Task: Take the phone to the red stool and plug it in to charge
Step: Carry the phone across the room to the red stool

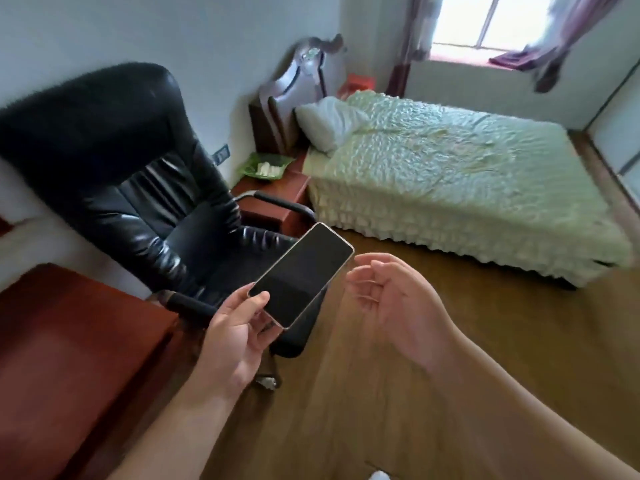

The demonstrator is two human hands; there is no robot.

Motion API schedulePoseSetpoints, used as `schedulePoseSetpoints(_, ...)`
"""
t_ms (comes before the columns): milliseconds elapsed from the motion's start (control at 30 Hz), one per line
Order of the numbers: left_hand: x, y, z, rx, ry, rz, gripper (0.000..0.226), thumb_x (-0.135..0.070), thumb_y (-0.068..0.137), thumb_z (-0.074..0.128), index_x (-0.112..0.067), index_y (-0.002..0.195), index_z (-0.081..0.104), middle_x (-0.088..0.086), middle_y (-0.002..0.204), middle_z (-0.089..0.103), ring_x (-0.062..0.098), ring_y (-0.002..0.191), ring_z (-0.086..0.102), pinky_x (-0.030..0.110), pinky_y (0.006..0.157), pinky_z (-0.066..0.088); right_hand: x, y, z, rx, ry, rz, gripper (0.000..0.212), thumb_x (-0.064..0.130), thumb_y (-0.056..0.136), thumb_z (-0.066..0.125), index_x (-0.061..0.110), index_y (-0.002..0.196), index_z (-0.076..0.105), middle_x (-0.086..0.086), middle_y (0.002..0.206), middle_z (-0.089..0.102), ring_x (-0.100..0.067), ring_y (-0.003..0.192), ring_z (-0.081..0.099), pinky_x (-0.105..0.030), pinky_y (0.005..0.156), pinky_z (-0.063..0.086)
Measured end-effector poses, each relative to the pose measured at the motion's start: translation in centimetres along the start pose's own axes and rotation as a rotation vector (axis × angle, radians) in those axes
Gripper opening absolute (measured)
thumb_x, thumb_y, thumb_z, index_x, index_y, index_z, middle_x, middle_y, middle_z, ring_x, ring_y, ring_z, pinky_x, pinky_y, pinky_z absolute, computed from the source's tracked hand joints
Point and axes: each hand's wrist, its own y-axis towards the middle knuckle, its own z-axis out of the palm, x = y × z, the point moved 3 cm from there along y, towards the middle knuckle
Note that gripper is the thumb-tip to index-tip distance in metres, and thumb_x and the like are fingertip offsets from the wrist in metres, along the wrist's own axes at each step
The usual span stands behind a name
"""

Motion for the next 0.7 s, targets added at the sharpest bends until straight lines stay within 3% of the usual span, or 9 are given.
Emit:
schedulePoseSetpoints(133, 5.7, 1.9, 9.4, 0.120, 0.055, -0.071, 0.015, -0.009, 0.074, 0.072, -0.019, 0.085, 0.076, 0.012, 0.093, 0.080, 0.024, 0.080, 0.077, 0.035, 0.060, 0.061, 4.2, -1.7, -9.5, -0.117, 0.031, -0.059, 0.022, 0.021, 0.084, 0.058, 0.014, 0.095, 0.075, -0.013, 0.089, 0.073, -0.022, 0.079, 0.068, -0.032, 0.068, 0.054)
schedulePoseSetpoints(233, 9.8, 3.1, 15.6, 0.166, 0.083, -0.134, 0.022, -0.005, 0.081, 0.069, -0.010, 0.103, 0.069, 0.015, 0.095, 0.079, 0.026, 0.082, 0.077, 0.035, 0.060, 0.061, 6.8, -3.2, -15.6, -0.204, 0.073, -0.103, 0.024, 0.021, 0.084, 0.058, 0.012, 0.099, 0.073, -0.013, 0.090, 0.072, -0.024, 0.080, 0.067, -0.034, 0.071, 0.052)
schedulePoseSetpoints(333, 13.2, 4.1, 20.9, 0.245, 0.090, -0.195, 0.034, -0.006, 0.074, 0.073, -0.007, 0.108, 0.065, 0.016, 0.095, 0.079, 0.027, 0.083, 0.077, 0.036, 0.063, 0.062, 8.9, -4.8, -21.0, -0.283, 0.122, -0.143, 0.028, 0.022, 0.083, 0.059, 0.008, 0.105, 0.070, -0.015, 0.091, 0.072, -0.025, 0.080, 0.066, -0.034, 0.070, 0.052)
schedulePoseSetpoints(467, 17.3, 5.6, 26.4, 0.320, 0.117, -0.258, 0.029, -0.005, 0.073, 0.075, -0.009, 0.101, 0.067, 0.018, 0.099, 0.078, 0.030, 0.089, 0.077, 0.037, 0.065, 0.061, 10.7, -5.8, -26.9, -0.375, 0.184, -0.188, 0.028, 0.021, 0.081, 0.060, 0.008, 0.104, 0.069, -0.016, 0.090, 0.072, -0.025, 0.078, 0.067, -0.035, 0.071, 0.052)
schedulePoseSetpoints(700, 23.9, 10.5, 35.7, 0.434, 0.220, -0.356, 0.016, -0.006, 0.071, 0.077, -0.021, 0.078, 0.079, 0.012, 0.089, 0.080, 0.025, 0.075, 0.077, 0.035, 0.058, 0.060, 13.1, -5.9, -35.6, -0.552, 0.243, -0.285, 0.029, 0.022, 0.076, 0.065, 0.009, 0.101, 0.070, -0.017, 0.089, 0.072, -0.026, 0.076, 0.066, -0.034, 0.067, 0.053)
